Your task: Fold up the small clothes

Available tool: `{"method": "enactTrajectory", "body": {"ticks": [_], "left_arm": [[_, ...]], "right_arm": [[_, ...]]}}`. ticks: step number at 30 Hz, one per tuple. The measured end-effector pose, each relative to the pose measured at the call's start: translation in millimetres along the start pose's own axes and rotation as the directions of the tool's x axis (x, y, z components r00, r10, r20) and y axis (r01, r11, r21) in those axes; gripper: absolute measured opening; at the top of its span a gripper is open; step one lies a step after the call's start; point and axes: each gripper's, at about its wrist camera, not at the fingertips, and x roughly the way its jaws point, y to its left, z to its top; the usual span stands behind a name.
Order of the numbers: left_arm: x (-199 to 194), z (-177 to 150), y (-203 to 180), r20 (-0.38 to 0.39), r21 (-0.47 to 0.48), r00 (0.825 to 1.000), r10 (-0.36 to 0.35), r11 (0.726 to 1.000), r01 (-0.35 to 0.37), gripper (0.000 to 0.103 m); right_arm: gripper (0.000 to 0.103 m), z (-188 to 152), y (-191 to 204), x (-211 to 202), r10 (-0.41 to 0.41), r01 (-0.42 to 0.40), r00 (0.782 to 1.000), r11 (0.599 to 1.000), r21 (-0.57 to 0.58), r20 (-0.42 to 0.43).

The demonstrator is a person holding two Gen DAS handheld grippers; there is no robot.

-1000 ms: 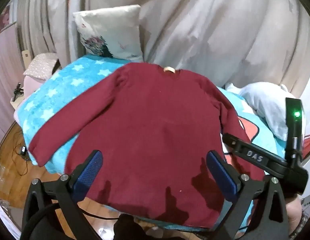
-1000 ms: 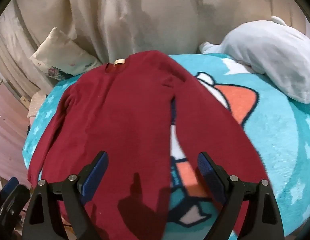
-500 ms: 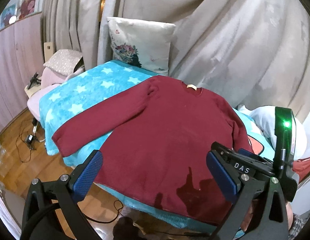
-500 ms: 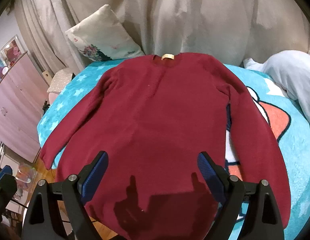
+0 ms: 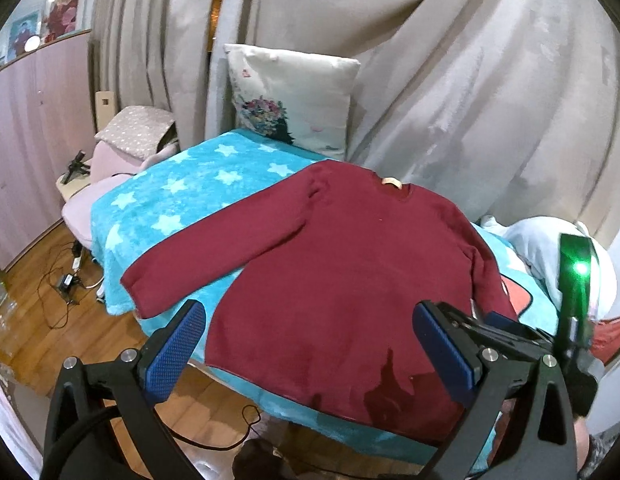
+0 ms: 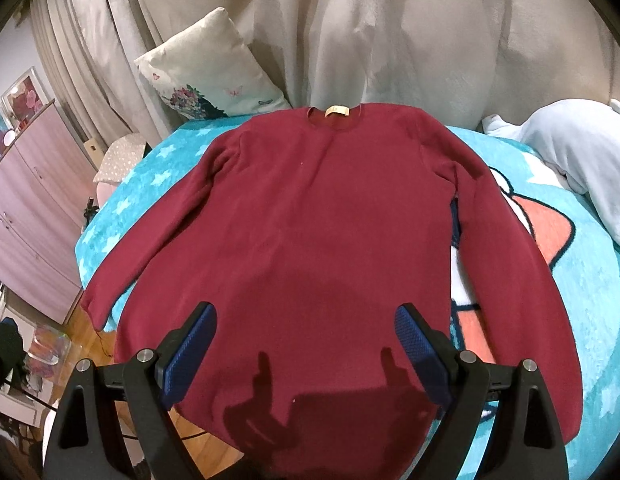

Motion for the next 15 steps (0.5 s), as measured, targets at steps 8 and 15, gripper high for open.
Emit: {"method": "enactTrajectory", "body": {"ticks": [8,15], "left_arm": [[13,0,-13,-0.029,0.001,1.000,0.009,1.000,-0.009,0.103],[30,0,-35,-0.066,0.029,0.998,0.007,1.000,-0.005,0.103]], "right_arm": [[0.093,-9,-18,-14,-0.076,0.077,0.997,0.997,-0.025,0.025],[0.093,-18,-58,-25,-0.153,0.152,0.988,0.987,0.041,0.016]]}}
